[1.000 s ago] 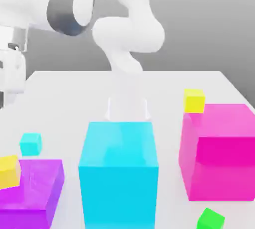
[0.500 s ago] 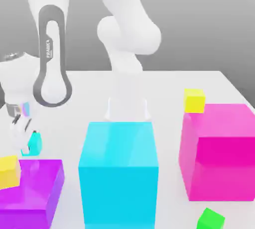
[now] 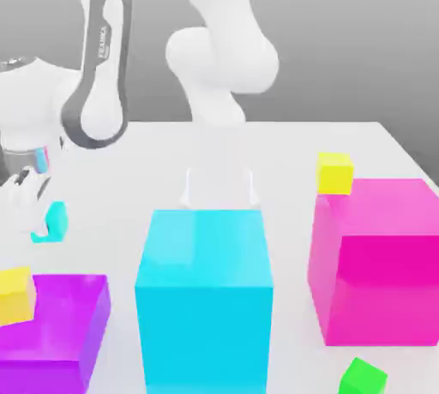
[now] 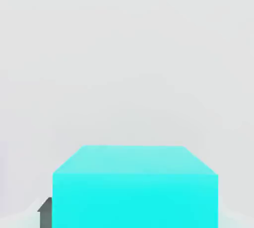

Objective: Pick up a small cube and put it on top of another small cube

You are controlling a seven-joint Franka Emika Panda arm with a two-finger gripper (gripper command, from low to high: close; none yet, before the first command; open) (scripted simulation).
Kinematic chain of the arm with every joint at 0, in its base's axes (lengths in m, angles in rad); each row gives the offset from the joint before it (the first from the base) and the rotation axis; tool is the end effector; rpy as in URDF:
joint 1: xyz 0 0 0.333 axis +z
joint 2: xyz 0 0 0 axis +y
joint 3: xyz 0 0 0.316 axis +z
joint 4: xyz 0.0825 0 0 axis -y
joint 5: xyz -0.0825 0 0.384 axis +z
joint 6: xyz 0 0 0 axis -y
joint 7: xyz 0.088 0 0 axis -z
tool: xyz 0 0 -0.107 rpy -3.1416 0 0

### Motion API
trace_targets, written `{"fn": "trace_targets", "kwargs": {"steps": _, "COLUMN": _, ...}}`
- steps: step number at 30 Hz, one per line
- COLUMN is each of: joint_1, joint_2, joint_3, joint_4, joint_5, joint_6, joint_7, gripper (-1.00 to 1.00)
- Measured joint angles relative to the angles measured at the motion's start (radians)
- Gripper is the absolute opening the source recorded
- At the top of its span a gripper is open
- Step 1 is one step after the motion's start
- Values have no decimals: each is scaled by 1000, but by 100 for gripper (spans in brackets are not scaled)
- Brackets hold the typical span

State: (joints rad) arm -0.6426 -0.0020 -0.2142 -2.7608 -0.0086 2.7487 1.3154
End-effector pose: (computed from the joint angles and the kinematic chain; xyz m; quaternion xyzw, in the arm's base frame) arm 0.2549 -0.2935 0.2159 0.4695 -0.8829 -0.0046 0.0025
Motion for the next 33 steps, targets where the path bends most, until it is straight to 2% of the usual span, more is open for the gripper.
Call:
{"fn": "trace_targets", "kwargs": {"steps": 9, "joint_1": 228, "joint_2": -204, "joint_3": 193, "joint_4": 114, "joint_5": -2, "joint_6": -325, "joint_7": 151, "gripper": -100}}
{"fn": "trace_targets", "kwargs": {"steps": 23, "joint_1": 670, "joint_2": -691, "joint_3": 589, "joint_4": 175, "joint_5": 235, "joint_6": -845, "joint_7": 432, "gripper": -100}}
{"fn": "trace_targets", "kwargs": {"steps": 26, "joint_1": 713, "joint_2": -745, "joint_3": 622, "joint_4": 124, "joint_5": 295, "joint_6": -834, "joint_7": 484, "gripper": -100}}
{"fn": "trace_targets", "kwargs": {"steps": 30, "joint_1": 724, "joint_2": -704, "joint_3": 665, "joint_4": 17, "joint_5": 341, "joint_6": -682, "joint_7": 490, "gripper": -100}}
{"fn": "trace_targets", "kwargs": {"steps": 31, "joint_1": 725, "joint_2": -696, "joint_3": 672, "joint_4": 1, "joint_5": 346, "joint_6": -657, "joint_7": 489, "gripper": 100}}
{"fn": "trace_targets", "kwargs": {"steps": 33, "joint_1": 725, "joint_2": -696, "joint_3": 672, "joint_4": 1, "joint_5": 346, "joint_6": -657, "joint_7": 489, "gripper": 100}}
